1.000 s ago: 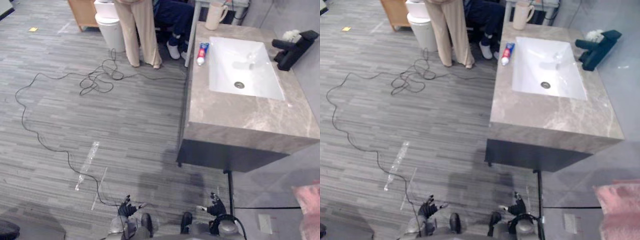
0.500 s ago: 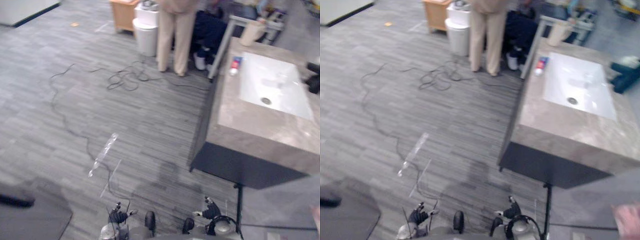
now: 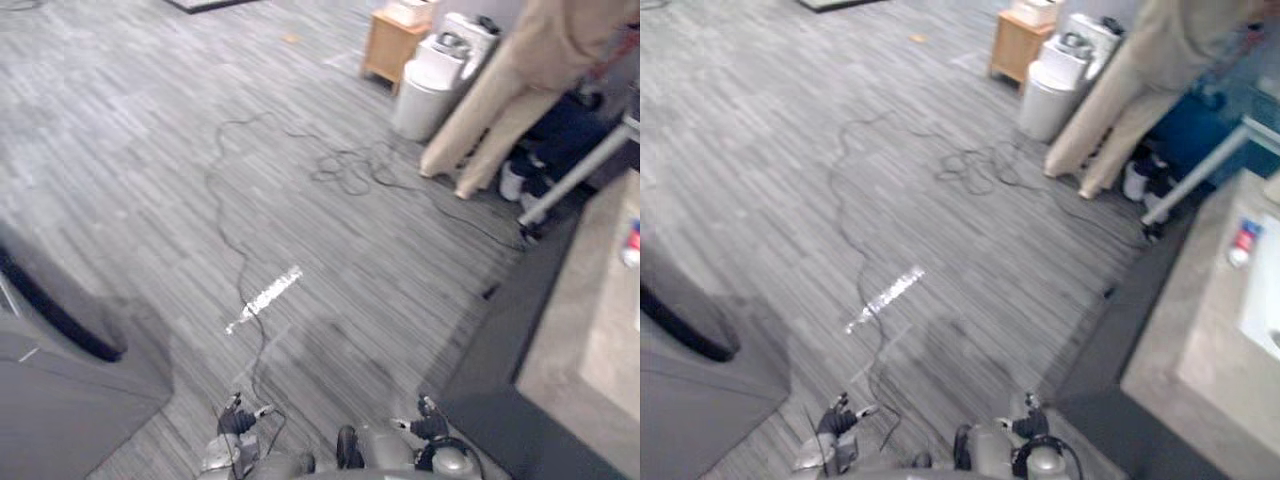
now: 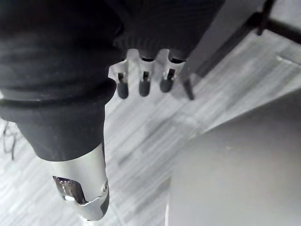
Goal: Organize washtable
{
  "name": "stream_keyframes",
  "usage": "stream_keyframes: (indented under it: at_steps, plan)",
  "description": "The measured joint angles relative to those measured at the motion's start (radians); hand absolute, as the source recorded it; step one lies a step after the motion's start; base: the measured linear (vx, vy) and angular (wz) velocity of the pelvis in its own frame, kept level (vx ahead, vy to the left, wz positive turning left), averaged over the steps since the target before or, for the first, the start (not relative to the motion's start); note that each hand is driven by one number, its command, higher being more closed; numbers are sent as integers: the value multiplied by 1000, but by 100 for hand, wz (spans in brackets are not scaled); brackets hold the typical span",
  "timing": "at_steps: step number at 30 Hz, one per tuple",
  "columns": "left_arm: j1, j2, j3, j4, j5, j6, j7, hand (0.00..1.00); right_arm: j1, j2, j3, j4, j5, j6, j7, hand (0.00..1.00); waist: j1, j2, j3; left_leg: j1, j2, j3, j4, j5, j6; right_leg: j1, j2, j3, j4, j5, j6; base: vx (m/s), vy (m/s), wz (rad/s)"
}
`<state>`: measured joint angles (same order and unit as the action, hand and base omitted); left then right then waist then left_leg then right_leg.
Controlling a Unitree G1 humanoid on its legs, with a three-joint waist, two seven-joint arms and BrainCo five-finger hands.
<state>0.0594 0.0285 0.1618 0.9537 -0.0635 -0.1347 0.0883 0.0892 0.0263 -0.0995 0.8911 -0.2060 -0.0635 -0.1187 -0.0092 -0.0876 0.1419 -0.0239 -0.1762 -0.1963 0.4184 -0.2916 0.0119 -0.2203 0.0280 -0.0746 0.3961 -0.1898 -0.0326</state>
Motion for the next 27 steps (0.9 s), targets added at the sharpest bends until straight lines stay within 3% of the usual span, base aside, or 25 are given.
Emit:
stream_keyframes:
  at_steps: [1,2,3,4,5,8,9,10,11,12,13,14,17,18,19,20,22,24,27]
  plan:
    - [1,-28,8,-1,0,2,-1,0,-1,-7,5,-16,0,2,9,0,-16,48,0,-60,19,76,209,-11,-38,59,31,5,-35,27,-6,426,31,22]
    - [10,-37,24,-13,-1,0,-2,0,-4,-24,36,-25,0,7,9,0,-7,72,-3,-141,69,194,427,90,-92,136,45,28,-73,27,-18,457,50,-9]
    - [9,-37,40,-24,-1,0,-3,0,-5,-26,52,-25,0,9,12,0,9,71,2,-183,103,255,516,120,-76,167,43,58,-83,23,-25,515,133,-67]
    - [9,-44,47,-34,-1,-1,-1,0,-5,-23,67,-17,0,11,14,0,28,69,7,-220,165,343,616,80,-16,215,47,104,-102,20,-30,490,116,-88]
    - [13,-42,48,-41,-3,-1,0,0,-15,-10,78,-12,1,17,13,0,38,72,8,-258,237,394,664,44,6,277,43,142,-127,15,-39,544,170,-90]
    - [18,-24,47,-55,-3,-2,0,0,-21,13,79,-12,1,26,6,0,55,72,14,-360,352,377,521,4,-31,369,3,206,-155,4,-36,508,279,-90]
    - [18,-25,47,-53,-4,-2,0,0,-25,20,72,-12,1,28,4,0,54,71,26,-388,358,313,337,19,-56,398,-38,242,-156,-18,-22,427,322,-68]
    - [19,-26,47,-52,-4,-2,0,0,-26,21,67,-12,1,28,4,0,55,74,27,-388,359,292,286,32,-68,402,-45,251,-155,-24,-14,448,414,-82]
    - [30,-34,47,-50,-5,-3,1,0,-20,20,55,-12,0,29,3,0,59,97,21,-376,381,216,84,97,-113,408,-54,287,-154,-48,21,454,493,-69]
    - [25,-24,52,-45,-9,-7,2,0,-24,24,48,-3,0,35,0,0,57,88,22,-377,383,266,100,194,-64,415,-83,317,-146,-77,58,440,513,-68]
    - [17,-15,53,-44,-8,-7,4,0,-26,37,50,-3,0,36,3,0,57,77,24,-378,370,283,98,180,-56,401,-100,331,-136,-75,56,415,474,-37]
    - [6,-11,65,-39,-4,-7,3,0,-29,45,56,-3,-2,35,6,0,55,49,17,-379,355,288,107,156,-42,384,-99,366,-122,-51,65,307,339,-20]
    - [8,-7,96,-29,-3,0,4,0,-25,47,19,-3,-11,35,6,0,80,20,8,-296,340,393,133,99,5,348,-136,395,-13,47,112,373,349,-59]
    - [11,-10,94,-29,-3,1,4,0,-24,47,18,-2,-11,35,6,0,83,21,9,-274,340,409,132,85,11,334,-139,393,29,68,113,327,301,-93]
    - [15,-13,94,-20,-2,1,4,0,-25,45,22,-2,-11,33,9,0,79,27,12,-222,340,445,114,61,22,285,-145,372,140,117,139,220,216,-91]
    - [13,-12,95,-9,-1,5,5,0,-23,45,20,2,-11,33,9,0,80,38,19,-172,341,486,90,45,32,218,-157,329,264,100,151,165,178,-88]
    - [10,-12,102,6,0,13,6,0,-21,44,18,4,-11,33,10,0,78,25,14,-106,341,531,50,37,36,148,-167,233,346,12,127,117,114,-71]
    - [9,-14,125,23,19,18,7,0,-22,45,21,7,-11,26,10,0,77,32,18,-16,350,600,-19,34,32,84,-164,48,294,-41,83,111,39,-82]
    - [17,-4,125,35,30,18,4,0,-40,41,22,36,-10,20,10,0,73,18,15,61,346,707,-84,14,4,14,-149,-178,75,-14,56,95,-21,-102]
